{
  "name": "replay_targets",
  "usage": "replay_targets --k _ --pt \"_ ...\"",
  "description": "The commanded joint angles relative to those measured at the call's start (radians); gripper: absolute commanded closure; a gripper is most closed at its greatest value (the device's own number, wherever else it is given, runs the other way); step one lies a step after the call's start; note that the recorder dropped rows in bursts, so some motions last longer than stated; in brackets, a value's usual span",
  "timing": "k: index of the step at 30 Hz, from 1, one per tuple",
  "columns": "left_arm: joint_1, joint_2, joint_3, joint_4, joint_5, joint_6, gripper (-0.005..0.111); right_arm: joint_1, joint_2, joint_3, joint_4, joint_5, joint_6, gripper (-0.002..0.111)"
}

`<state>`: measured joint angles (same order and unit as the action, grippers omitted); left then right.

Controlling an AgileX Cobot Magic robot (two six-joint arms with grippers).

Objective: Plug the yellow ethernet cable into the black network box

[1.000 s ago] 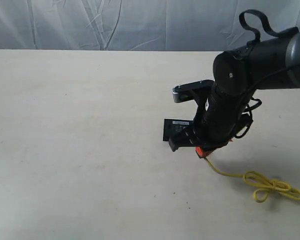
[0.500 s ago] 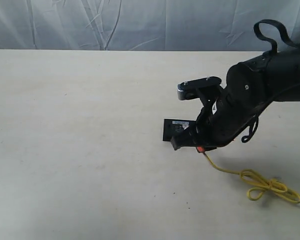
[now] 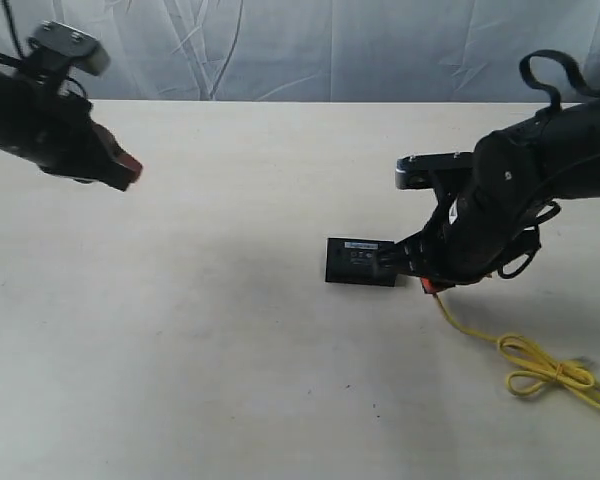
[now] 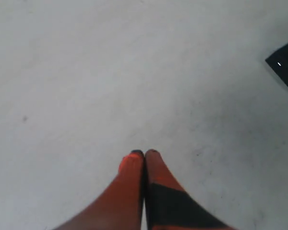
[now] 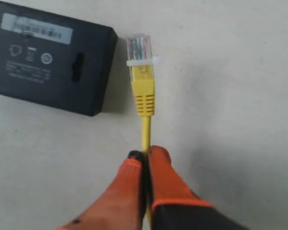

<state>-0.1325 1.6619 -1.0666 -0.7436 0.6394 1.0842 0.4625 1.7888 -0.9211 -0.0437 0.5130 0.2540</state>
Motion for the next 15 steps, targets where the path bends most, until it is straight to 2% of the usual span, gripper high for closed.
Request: replay_targets --k 1,5,9,15 --pt "-0.077 0.135 -0.070 -0.042 0.012 0.052 0.107 0.048 0.068 -0.001 -0.007 -0.104 -0.023 0.109" --pt "-0.109 0.203 -0.105 -0.045 0.012 0.062 0.107 0.096 0.095 -0.001 -0.007 -0.187 -0.056 0.109" --pt "-0.109 0.256 -0.131 -0.078 0.018 0.090 0.107 0.129 0.101 -0.001 -0.007 -0.275 -0.072 0.109" --pt "-0.109 0.303 -0.138 -0.148 0.081 0.164 0.107 0.136 0.075 -0.003 -0.007 -0.225 -0.072 0.109"
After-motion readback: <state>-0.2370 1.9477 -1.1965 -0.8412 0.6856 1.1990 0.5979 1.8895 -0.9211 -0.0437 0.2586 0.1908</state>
